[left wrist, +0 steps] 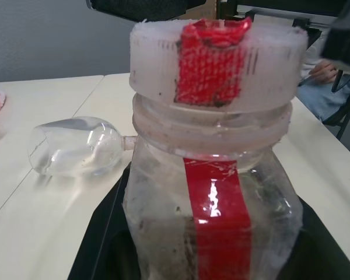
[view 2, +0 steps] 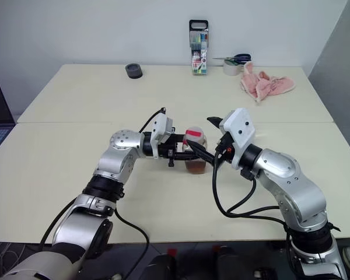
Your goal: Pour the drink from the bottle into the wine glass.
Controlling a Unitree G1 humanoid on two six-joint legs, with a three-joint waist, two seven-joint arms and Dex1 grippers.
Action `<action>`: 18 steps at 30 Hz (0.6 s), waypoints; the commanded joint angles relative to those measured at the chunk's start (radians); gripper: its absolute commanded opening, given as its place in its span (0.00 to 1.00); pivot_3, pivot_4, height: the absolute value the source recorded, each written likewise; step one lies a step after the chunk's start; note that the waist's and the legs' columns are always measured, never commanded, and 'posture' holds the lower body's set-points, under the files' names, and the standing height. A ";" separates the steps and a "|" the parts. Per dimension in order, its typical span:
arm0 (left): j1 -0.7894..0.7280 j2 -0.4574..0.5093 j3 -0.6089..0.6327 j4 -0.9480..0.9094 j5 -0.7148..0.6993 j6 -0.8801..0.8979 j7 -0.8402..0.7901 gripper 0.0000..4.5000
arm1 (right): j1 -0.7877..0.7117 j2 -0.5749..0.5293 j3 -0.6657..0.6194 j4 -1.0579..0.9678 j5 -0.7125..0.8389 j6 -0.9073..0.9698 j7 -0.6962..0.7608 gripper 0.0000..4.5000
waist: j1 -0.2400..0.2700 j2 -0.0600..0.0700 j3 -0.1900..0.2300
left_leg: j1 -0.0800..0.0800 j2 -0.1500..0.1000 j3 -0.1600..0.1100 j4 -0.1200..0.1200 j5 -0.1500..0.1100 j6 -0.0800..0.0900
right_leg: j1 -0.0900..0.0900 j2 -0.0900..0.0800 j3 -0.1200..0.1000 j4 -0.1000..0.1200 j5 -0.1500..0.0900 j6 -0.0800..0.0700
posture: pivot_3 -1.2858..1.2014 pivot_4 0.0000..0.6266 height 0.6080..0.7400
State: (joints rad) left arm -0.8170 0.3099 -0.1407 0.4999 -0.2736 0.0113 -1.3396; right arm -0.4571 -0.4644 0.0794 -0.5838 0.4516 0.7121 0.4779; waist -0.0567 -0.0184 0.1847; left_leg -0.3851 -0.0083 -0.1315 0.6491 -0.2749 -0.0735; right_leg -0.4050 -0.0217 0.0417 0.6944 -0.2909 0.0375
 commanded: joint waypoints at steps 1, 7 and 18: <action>-0.003 0.002 0.015 -0.053 -0.014 -0.022 0.004 0.39 | 0.000 -0.015 -0.028 -0.035 0.004 -0.003 0.001 0.94 | 0.000 0.000 0.000 | 0.000 0.000 0.000 0.000 0.000 0.000 | 0.000 0.000 0.000 0.000 0.000 0.000 | 0.52 0.24 1.00; -0.002 0.002 0.014 -0.053 -0.013 -0.024 0.004 0.39 | 0.010 -0.033 -0.037 -0.042 0.010 0.000 0.005 0.94 | 0.000 0.000 0.000 | 0.000 0.000 0.000 0.000 0.000 0.000 | 0.000 0.000 0.000 0.000 0.000 0.000 | 0.52 0.24 1.00; 0.004 0.002 0.013 -0.058 -0.012 -0.023 0.006 0.39 | 0.013 -0.045 -0.041 -0.060 0.043 0.006 0.018 0.94 | 0.000 0.000 0.000 | 0.000 0.000 0.000 0.000 0.000 0.000 | 0.000 0.000 0.000 0.000 0.000 0.000 | 0.52 0.24 1.00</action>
State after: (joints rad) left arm -0.8076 0.3099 -0.1407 0.4927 -0.2726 0.0111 -1.3369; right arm -0.4430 -0.5033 0.0674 -0.5891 0.4730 0.7182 0.4870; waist -0.0565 -0.0184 0.1847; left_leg -0.3852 -0.0083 -0.1314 0.6491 -0.2749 -0.0735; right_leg -0.4050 -0.0217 0.0417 0.6943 -0.2909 0.0375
